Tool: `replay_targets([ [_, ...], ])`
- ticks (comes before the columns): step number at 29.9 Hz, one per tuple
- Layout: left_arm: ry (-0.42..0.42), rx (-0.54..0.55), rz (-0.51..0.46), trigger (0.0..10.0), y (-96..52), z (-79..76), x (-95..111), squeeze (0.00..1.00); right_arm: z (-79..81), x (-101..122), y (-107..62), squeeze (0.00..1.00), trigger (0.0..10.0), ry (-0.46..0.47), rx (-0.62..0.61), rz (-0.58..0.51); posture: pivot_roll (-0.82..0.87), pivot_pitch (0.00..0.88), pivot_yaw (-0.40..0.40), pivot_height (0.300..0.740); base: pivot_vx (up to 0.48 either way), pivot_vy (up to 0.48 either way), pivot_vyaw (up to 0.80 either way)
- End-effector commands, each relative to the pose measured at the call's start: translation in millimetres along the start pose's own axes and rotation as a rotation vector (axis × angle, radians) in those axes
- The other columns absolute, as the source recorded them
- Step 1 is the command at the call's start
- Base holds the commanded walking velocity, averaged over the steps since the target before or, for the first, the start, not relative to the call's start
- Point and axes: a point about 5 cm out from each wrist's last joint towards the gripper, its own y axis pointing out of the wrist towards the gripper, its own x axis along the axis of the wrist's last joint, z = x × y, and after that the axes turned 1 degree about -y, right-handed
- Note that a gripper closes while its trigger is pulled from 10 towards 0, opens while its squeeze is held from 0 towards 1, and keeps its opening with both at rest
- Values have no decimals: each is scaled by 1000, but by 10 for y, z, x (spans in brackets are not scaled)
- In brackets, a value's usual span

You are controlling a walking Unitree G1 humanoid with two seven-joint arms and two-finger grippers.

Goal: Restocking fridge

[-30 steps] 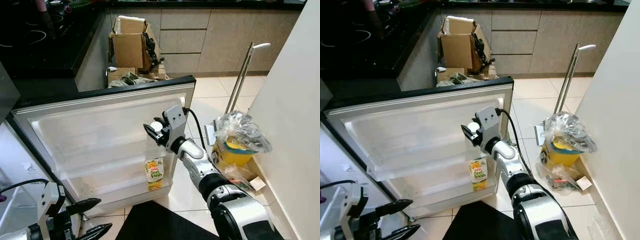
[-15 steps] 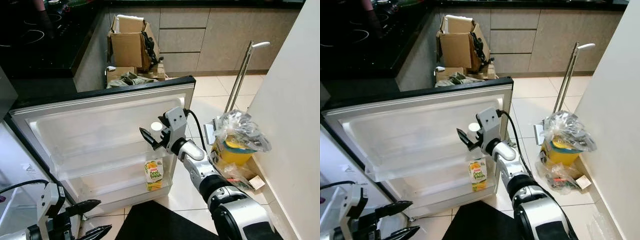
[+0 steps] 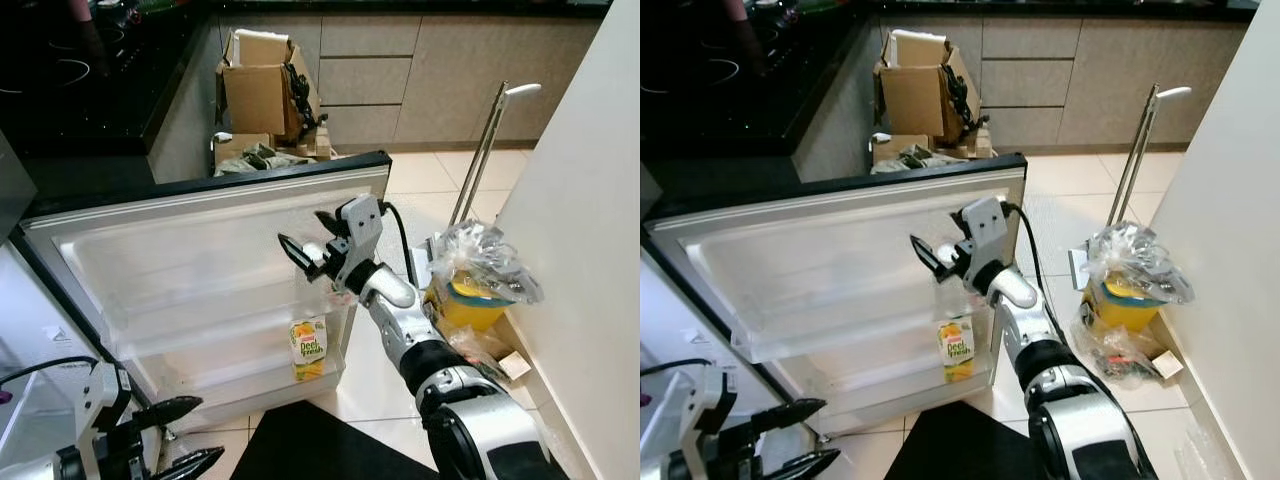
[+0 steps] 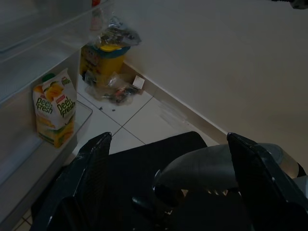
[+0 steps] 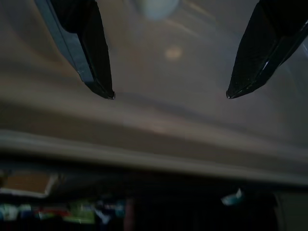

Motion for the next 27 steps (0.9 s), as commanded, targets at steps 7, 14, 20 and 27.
replay_targets([
  [7, 3, -22, 24, 10000, 0, 11, 7, 0, 51, 70, -66, 0, 10000, 38, 146, -41, 25, 57, -34, 740, 0, 0, 0],
  [14, 10, -26, 20, 10000, 20, 26, 18, 0, 45, 104, -411, 0, 10000, 125, 311, -83, 22, 50, -36, 740, 0, 0, 0],
  [20, 13, -24, 14, 10000, 32, 26, 21, 0, -44, 155, -808, 0, 10000, 188, 434, -88, 17, 48, -39, 740, 0, 0, 0],
  [27, 13, -22, 12, 10000, 32, 31, 22, 0, -34, 130, -1066, 0, 10000, 243, 527, -44, 17, 48, -39, 740, 0, 0, 0],
])
